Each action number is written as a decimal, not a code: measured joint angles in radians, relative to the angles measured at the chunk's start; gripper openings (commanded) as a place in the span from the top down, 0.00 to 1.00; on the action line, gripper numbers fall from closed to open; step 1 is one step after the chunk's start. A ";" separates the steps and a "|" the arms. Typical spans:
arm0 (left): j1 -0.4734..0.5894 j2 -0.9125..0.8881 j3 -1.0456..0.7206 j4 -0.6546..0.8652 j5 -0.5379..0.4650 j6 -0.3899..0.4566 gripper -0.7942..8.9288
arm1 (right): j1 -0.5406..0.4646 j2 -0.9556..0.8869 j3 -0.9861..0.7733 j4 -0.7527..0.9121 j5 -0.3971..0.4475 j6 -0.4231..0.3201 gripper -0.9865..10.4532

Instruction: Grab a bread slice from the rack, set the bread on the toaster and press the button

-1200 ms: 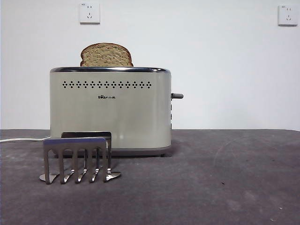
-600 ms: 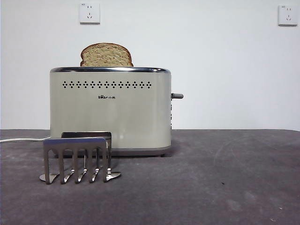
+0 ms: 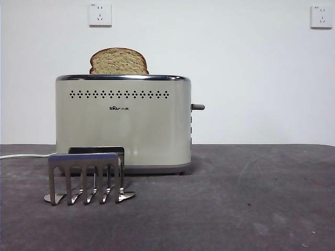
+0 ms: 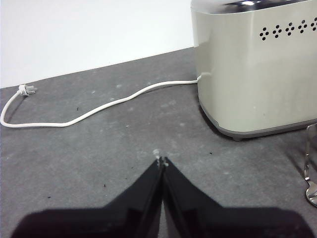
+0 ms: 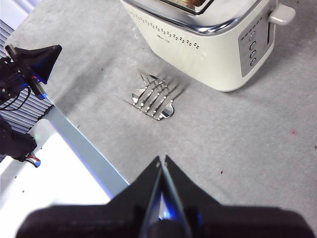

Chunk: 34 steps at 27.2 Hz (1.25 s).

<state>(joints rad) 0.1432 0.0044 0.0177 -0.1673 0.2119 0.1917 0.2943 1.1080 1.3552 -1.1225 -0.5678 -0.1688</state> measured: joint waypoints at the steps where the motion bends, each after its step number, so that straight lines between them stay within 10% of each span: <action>1: 0.000 0.000 0.000 0.000 0.000 -0.002 0.92 | 0.000 0.000 0.000 0.000 0.000 0.000 0.91; 5: 0.000 0.000 0.000 0.000 0.000 -0.002 0.92 | -0.035 -0.005 -0.003 0.064 -0.001 -0.039 0.91; 13: 0.000 0.000 0.000 0.000 0.000 -0.002 0.92 | -0.252 -0.316 -0.414 0.751 0.007 0.054 0.92; 26: 0.000 0.000 0.000 -0.001 0.000 -0.002 0.92 | -0.536 -0.759 -0.793 0.758 0.256 0.068 0.91; 34: 0.000 0.000 0.000 -0.001 0.000 -0.002 0.92 | -0.537 -0.935 -1.015 0.769 0.232 -0.038 0.91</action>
<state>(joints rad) 0.1432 0.0044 0.0177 -0.1680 0.2119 0.1894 -0.2424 0.1734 0.3397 -0.3538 -0.3363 -0.2070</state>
